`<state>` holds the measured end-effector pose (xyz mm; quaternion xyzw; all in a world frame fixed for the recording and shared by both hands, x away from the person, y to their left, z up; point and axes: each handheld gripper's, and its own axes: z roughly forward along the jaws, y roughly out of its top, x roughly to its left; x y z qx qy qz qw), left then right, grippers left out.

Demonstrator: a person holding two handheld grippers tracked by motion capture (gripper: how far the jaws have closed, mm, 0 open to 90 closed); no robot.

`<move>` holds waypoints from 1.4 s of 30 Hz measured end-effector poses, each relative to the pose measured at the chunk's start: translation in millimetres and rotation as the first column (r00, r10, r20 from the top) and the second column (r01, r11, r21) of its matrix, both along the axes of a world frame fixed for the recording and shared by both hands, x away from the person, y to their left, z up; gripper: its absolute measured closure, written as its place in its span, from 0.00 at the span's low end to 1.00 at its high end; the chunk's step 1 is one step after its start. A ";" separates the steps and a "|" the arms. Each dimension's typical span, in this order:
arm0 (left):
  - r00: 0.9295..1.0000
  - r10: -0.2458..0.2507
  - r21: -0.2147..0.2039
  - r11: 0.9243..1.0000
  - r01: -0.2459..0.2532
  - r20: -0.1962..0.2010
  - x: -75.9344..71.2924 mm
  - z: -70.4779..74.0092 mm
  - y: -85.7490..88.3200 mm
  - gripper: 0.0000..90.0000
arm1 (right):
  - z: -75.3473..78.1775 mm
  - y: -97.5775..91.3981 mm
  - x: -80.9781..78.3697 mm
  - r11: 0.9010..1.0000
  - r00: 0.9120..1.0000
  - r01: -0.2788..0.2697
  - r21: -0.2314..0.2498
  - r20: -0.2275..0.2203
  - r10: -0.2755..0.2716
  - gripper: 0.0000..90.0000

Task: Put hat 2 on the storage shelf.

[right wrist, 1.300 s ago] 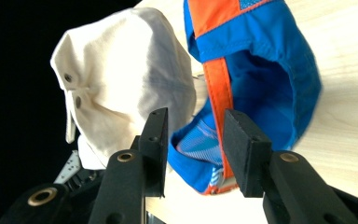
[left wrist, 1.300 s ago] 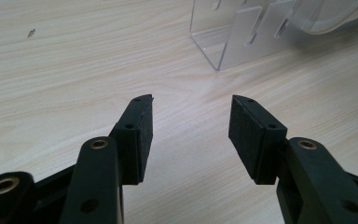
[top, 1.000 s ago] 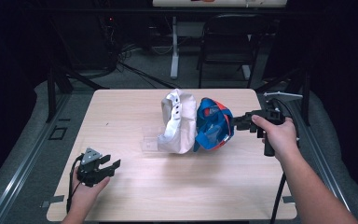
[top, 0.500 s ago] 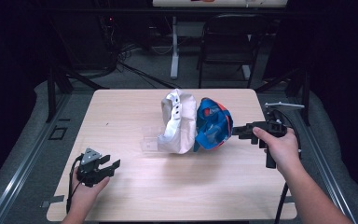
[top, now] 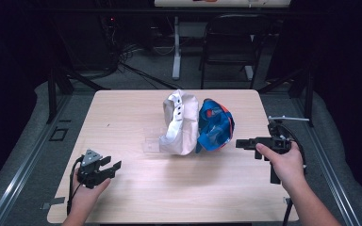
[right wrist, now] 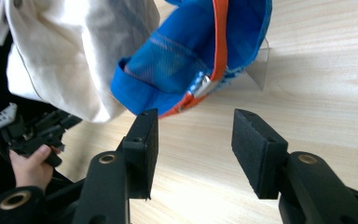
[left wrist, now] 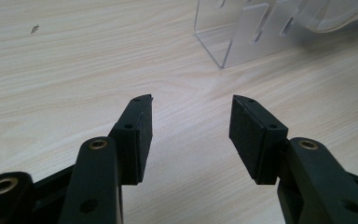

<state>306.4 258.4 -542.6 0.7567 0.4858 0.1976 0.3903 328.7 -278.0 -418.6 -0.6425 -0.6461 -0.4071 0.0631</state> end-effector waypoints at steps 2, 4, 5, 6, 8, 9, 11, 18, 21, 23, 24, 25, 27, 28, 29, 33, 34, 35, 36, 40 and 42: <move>1.000 0.000 -0.003 1.000 0.000 0.000 0.3 -0.4 0.1 0.55 | -4.2 -0.4 -3.6 1.000 1.000 -0.011 -0.007 0.009 0.011 0.57; 1.000 -0.001 0.000 1.000 0.001 -0.003 0.3 -0.5 -0.1 0.55 | -10.9 -0.5 -8.8 1.000 1.000 -0.014 -0.013 0.020 0.015 0.57; 1.000 -0.001 0.000 1.000 0.001 -0.003 0.3 -0.5 -0.1 0.55 | -10.9 -0.5 -8.8 1.000 1.000 -0.014 -0.013 0.020 0.015 0.57; 1.000 0.000 0.000 1.000 0.000 -0.002 0.3 -0.5 -0.2 0.55 | -13.2 -0.9 -10.8 1.000 1.000 -0.014 -0.017 0.022 0.014 0.57; 1.000 -0.001 0.001 1.000 0.001 -0.002 0.3 -0.4 -0.2 0.55 | -18.5 -1.2 -14.0 1.000 0.999 -0.014 -0.013 0.035 0.015 0.57; 1.000 -0.001 0.001 1.000 0.001 -0.002 0.4 -0.5 0.0 0.55 | -23.8 -1.5 -17.2 1.000 0.999 -0.017 -0.011 0.045 0.017 0.57; 1.000 0.001 -0.002 1.000 -0.001 -0.001 0.6 -1.0 0.5 0.55 | -26.1 -1.4 -19.1 1.000 0.999 -0.017 -0.018 0.050 0.018 0.57; 1.000 -0.001 -0.003 1.000 0.001 -0.002 0.9 -1.9 0.9 0.55 | -45.3 2.5 -31.2 0.998 0.995 -0.027 -0.051 0.099 0.032 0.57; 1.000 -0.006 -0.001 1.000 0.006 -0.002 1.1 -2.1 0.7 0.55 | -53.1 3.8 -35.4 0.997 0.991 -0.027 -0.074 0.126 0.036 0.57; 1.000 -0.009 0.002 1.000 0.009 -0.003 1.2 -2.2 0.6 0.55 | -64.7 5.7 -38.4 0.997 0.991 -0.023 -0.070 0.133 0.032 0.57; 1.000 -0.008 0.000 1.000 0.008 -0.003 1.1 -2.4 0.3 0.55 | -64.7 5.7 -38.4 0.997 0.991 -0.023 -0.070 0.133 0.032 0.57; 1.000 -0.008 -0.001 1.000 0.008 -0.003 1.1 -2.6 0.2 0.55 | -68.8 5.3 -39.3 0.997 0.991 -0.026 -0.071 0.125 0.035 0.57; 1.000 -0.010 -0.001 1.000 0.010 -0.004 1.2 -2.6 0.5 0.55 | -78.6 4.6 -40.8 0.998 0.992 -0.018 -0.059 0.125 0.025 0.56; 1.000 -0.009 -0.001 1.000 0.009 -0.005 1.3 -2.8 0.5 0.55 | -86.3 3.5 -42.8 0.998 0.992 -0.005 -0.067 0.128 0.013 0.56; 1.000 -0.009 -0.001 1.000 0.009 -0.005 1.3 -2.8 0.5 0.55 | -86.3 3.5 -42.8 0.998 0.992 -0.005 -0.067 0.128 0.013 0.56; 1.000 -0.007 -0.006 1.000 0.007 -0.008 1.4 -3.6 0.5 0.55 | -98.6 1.9 -48.2 0.998 0.991 0.009 -0.058 0.137 -0.001 0.56; 1.000 -0.007 -0.006 1.000 0.007 -0.008 1.5 -3.7 0.5 0.55 | -102.3 1.6 -50.1 0.998 0.990 0.020 -0.063 0.143 -0.011 0.56; 1.000 -0.008 -0.005 1.000 0.008 -0.009 1.6 -4.0 0.4 0.55 | -107.5 0.0 -53.2 0.996 0.988 0.037 -0.076 0.151 -0.025 0.56; 1.000 -0.009 -0.004 1.000 0.008 -0.010 1.7 -4.3 0.3 0.55 | -107.5 0.0 -53.2 0.996 0.988 0.037 -0.076 0.151 -0.025 0.56; 1.000 -0.013 -0.002 1.000 0.013 -0.013 1.7 -4.9 -0.3 0.55 | -118.3 -1.4 -58.5 0.993 0.983 0.055 -0.101 0.181 -0.036 0.56; 1.000 -0.014 -0.004 1.000 0.014 -0.013 1.7 -5.5 -1.3 0.55 | -120.3 -2.6 -60.3 0.994 0.981 0.047 -0.102 0.193 -0.026 0.55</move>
